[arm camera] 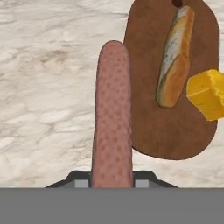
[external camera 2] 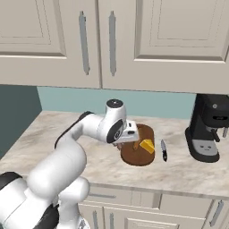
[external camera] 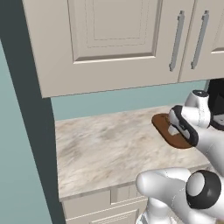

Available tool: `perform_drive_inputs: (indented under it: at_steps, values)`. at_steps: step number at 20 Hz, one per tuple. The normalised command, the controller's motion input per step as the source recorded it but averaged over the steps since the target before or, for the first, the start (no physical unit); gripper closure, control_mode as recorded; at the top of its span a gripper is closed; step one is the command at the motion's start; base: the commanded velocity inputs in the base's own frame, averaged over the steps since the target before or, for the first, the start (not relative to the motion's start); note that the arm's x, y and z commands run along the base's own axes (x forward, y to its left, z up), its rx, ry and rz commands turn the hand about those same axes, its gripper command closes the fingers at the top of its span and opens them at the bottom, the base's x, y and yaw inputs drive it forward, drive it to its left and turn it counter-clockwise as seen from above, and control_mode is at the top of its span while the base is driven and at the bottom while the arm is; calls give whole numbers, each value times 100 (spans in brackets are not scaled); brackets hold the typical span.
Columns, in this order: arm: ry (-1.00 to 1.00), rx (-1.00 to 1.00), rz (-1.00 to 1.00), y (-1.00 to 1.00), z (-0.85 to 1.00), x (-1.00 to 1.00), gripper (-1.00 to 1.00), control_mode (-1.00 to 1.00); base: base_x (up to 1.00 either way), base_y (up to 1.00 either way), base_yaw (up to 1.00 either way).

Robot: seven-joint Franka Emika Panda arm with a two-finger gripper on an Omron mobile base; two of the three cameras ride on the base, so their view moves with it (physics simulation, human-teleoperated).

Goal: Retrieve the sausage and cheese from the fridge and place them on the cutting board on the counter.

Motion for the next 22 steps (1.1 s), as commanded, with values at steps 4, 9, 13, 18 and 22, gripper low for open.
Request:
perform_drive_inputs:
  at_steps: [4,9,13,18,22]
  values:
    - [0,11,0,-32,-19,36,100,-100,0,0,0]
    - [0,10,0,-17,-31,54,100,-100,0,0,0]
    - [0,10,0,-1,-23,59,100,-100,0,0,0]
    - [1,6,0,-17,-24,46,100,-100,0,0,0]
    - [3,0,0,-32,-33,25,100,-100,0,0,0]
